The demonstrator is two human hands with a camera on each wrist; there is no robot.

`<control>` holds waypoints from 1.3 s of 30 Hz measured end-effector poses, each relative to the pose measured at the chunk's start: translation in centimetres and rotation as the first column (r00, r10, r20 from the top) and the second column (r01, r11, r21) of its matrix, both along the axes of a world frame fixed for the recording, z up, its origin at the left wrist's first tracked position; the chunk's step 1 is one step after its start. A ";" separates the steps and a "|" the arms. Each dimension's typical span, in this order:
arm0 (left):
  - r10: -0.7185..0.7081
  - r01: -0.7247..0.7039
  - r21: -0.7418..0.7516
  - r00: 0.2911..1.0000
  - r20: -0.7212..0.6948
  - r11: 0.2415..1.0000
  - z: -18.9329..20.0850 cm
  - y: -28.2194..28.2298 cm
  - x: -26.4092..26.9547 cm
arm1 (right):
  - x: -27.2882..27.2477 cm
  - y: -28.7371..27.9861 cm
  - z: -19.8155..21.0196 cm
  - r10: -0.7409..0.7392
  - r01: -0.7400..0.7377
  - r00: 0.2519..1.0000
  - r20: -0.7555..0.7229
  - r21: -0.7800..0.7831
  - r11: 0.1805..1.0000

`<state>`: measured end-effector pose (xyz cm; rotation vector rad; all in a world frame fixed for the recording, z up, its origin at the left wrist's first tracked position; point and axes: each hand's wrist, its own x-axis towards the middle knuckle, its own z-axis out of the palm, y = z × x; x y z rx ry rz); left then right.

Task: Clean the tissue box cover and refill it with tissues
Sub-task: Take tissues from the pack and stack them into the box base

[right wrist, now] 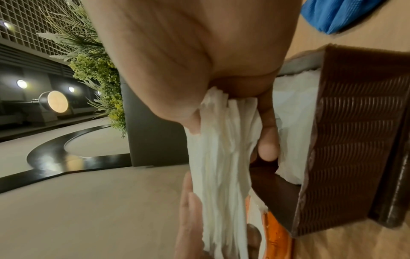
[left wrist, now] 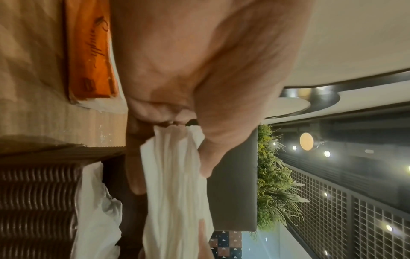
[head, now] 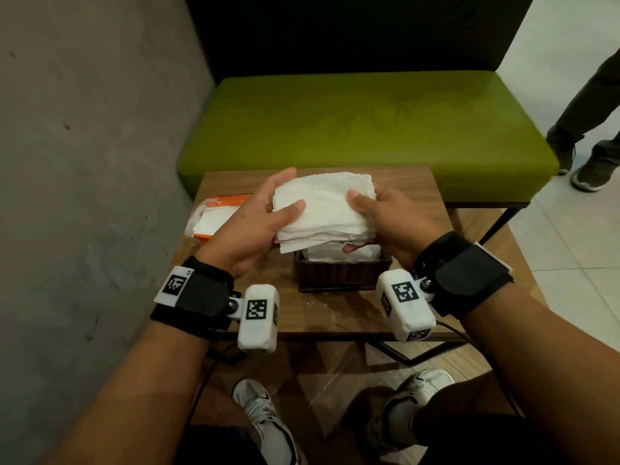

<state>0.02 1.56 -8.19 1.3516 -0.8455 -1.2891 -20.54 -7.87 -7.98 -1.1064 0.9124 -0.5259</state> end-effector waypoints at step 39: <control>-0.016 -0.046 0.084 0.782 0.623 0.995 -2.2 -2.0 -0.6 | -1.9 -2.7 -0.8 -0.212 -0.145 0.711 -0.670 -0.435 0.889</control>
